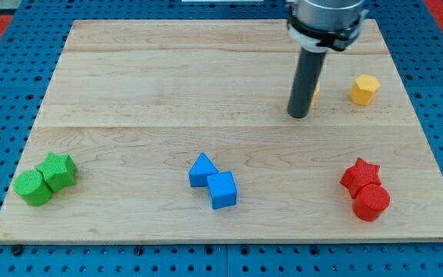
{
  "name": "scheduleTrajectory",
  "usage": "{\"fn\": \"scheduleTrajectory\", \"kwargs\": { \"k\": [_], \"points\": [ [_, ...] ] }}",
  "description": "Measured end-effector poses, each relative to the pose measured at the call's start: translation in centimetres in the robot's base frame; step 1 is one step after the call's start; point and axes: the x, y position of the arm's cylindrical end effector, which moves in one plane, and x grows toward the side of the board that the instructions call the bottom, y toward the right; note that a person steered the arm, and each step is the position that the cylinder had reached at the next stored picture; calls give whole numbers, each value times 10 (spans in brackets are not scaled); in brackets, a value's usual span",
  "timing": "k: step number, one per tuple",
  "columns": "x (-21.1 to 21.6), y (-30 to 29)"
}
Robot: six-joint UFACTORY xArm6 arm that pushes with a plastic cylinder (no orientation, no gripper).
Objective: Slide the yellow blocks to the center
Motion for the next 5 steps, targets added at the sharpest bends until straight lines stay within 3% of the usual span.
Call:
{"fn": "scheduleTrajectory", "kwargs": {
  "k": [2, 3, 4, 5],
  "points": [
    [7, 9],
    [39, 45],
    [42, 96],
    [1, 153]
  ]
}}
